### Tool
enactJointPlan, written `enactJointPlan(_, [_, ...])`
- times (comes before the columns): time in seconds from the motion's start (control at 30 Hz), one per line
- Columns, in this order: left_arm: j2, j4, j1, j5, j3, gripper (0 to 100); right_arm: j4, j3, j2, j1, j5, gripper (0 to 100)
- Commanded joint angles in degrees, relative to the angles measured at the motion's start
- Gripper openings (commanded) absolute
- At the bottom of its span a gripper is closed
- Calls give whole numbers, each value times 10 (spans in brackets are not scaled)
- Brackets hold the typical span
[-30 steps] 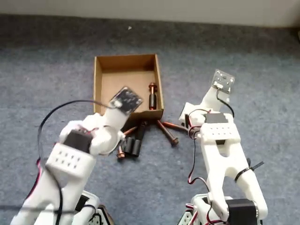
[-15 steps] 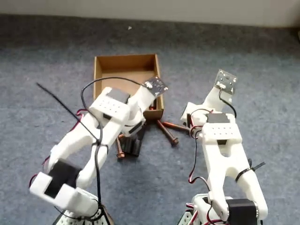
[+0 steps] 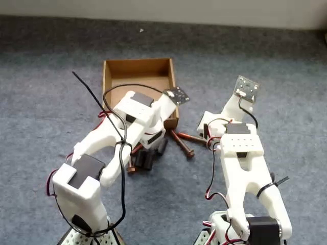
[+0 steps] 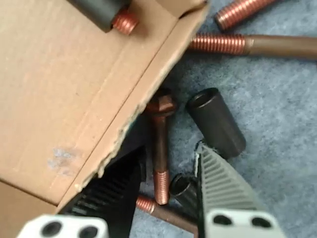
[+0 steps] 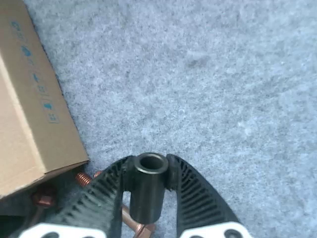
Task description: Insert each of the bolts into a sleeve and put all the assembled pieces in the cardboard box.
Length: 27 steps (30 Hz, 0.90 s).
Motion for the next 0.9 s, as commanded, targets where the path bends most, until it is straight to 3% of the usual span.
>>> enactJointPlan(0.0, [0,-25,9,-2,-23,189,-11,-5,-26,7,4,5])
enactJointPlan(0.27, [29,-74,8,58,-30,188,-11,-4,-26,7,4,5])
enactJointPlan(0.6, [121,-1,16,60,-148,52,-9,-4,-26,7,4,5])
enactJointPlan(0.67, [122,1,16,61,-149,0,-9,-4,-26,7,4,5])
enactJointPlan(0.87, [49,-2,24,62,-87,5,-9,-4,-30,8,4,5])
